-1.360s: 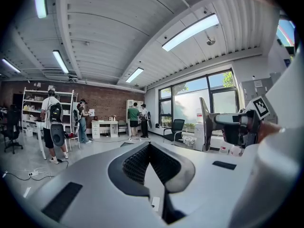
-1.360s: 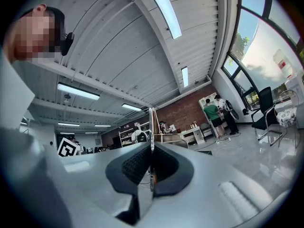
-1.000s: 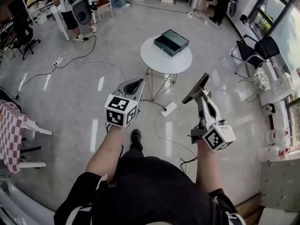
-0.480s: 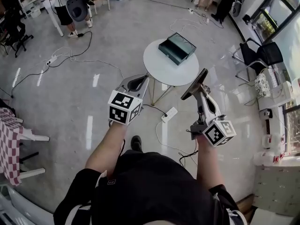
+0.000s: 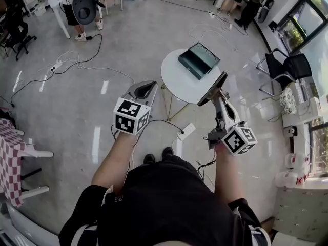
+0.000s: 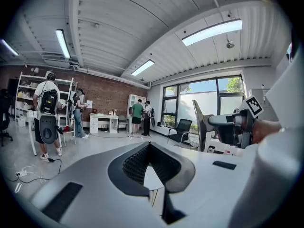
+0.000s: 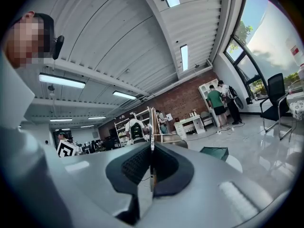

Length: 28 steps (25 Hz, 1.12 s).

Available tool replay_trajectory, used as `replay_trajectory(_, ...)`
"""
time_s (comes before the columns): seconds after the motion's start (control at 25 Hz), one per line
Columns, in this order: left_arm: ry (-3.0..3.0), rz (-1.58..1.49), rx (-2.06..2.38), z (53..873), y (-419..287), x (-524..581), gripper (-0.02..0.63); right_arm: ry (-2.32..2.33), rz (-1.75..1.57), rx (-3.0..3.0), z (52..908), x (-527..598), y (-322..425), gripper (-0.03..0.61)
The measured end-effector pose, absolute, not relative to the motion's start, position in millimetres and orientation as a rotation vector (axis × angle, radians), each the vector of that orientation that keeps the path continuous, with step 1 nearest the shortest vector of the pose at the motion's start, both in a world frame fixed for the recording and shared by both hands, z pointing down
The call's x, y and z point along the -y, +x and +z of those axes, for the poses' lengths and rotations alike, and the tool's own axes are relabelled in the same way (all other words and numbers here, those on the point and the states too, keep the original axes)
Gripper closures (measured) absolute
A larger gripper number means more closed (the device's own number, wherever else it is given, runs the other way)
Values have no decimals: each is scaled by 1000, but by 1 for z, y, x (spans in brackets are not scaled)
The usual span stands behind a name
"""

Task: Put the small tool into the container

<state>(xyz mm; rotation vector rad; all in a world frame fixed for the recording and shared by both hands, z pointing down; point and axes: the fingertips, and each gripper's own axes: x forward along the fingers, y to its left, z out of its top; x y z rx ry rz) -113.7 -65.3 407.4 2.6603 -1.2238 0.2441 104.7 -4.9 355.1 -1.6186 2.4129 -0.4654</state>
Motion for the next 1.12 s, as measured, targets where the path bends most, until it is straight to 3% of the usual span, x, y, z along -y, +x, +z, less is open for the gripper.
replay_trajectory(0.4,2631,315,1244,425,-89,154,609,-1580,-533,-2379,383,110,138,568)
replay_trajectory(0.88,2595,375,1251,431,7,289,609,-1538,-648,-2388,414,266,235,568)
replay_trajectory(1.12,2539,394,1267,444,7,317,608,-1548,-753,-2422,446,299,239,568)
